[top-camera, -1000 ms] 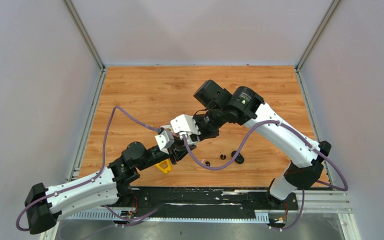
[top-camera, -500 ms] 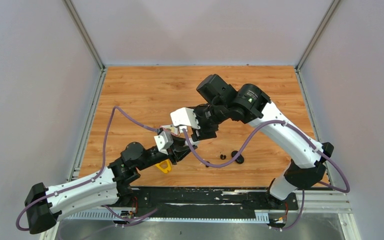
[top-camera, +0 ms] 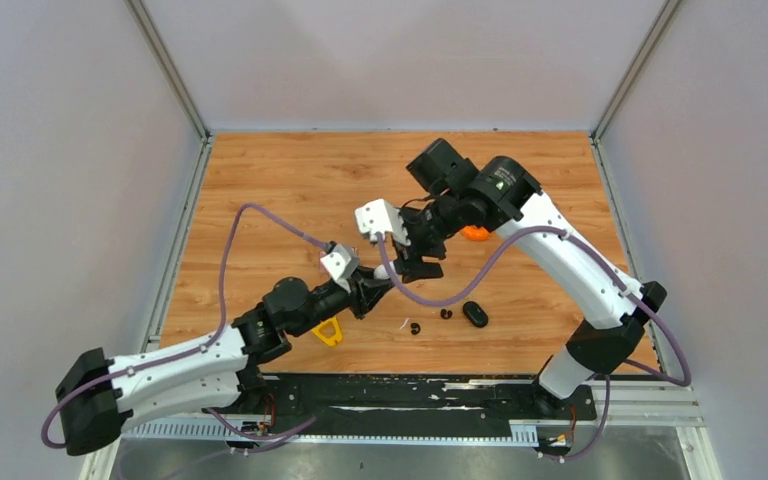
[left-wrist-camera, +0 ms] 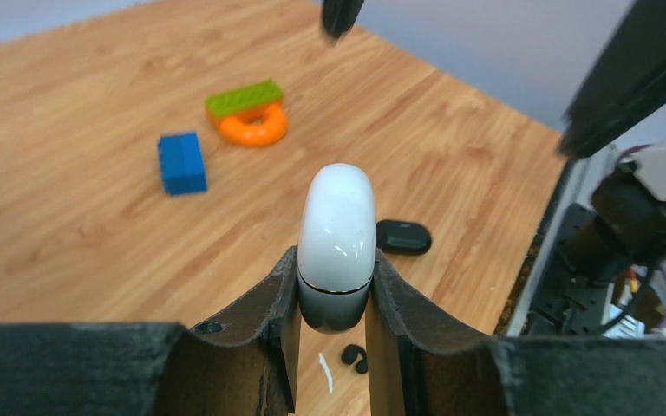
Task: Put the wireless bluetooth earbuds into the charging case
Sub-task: Place the charging case at the center of the board.
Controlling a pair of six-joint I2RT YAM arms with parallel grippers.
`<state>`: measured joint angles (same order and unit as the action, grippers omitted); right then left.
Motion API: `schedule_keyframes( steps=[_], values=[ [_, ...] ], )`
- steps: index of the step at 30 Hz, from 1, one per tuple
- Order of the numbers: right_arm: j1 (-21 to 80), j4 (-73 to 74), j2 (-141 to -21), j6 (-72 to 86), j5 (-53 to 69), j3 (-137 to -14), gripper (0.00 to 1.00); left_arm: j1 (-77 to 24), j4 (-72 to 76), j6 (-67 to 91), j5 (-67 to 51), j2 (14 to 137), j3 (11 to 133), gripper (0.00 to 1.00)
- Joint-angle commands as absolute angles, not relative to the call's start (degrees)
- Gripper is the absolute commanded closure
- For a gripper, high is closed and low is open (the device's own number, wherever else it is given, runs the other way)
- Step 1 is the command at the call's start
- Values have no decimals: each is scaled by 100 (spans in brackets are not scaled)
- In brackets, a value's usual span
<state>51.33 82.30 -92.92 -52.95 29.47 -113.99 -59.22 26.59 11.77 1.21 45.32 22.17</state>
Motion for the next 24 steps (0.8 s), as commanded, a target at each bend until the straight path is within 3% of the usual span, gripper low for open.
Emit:
schedule_keyframes(
  steps=[1, 6, 10, 17, 24],
  values=[
    [4126, 8154, -9002, -4985, 3686, -11130, 34, -5934, 2349, 2214, 986, 5655, 2741, 100],
    [2801, 7908, -8663, -5108, 4171, -9918, 37, -5925, 2447, 3248, 1157, 6888, 3210, 100],
    [2083, 7533, -8434, -5089, 4077, -8533, 41, -5886, 2336, 3920, 976, 7903, 3749, 92],
    [1846, 5902, -7678, -3852, 2707, -6479, 42, -5789, 2705, 4969, 648, 8787, 3922, 82],
    [1853, 5064, -7378, -3358, 2207, -5345, 38, -5608, 2372, 5723, 744, 9080, 3905, 73]
  ],
)
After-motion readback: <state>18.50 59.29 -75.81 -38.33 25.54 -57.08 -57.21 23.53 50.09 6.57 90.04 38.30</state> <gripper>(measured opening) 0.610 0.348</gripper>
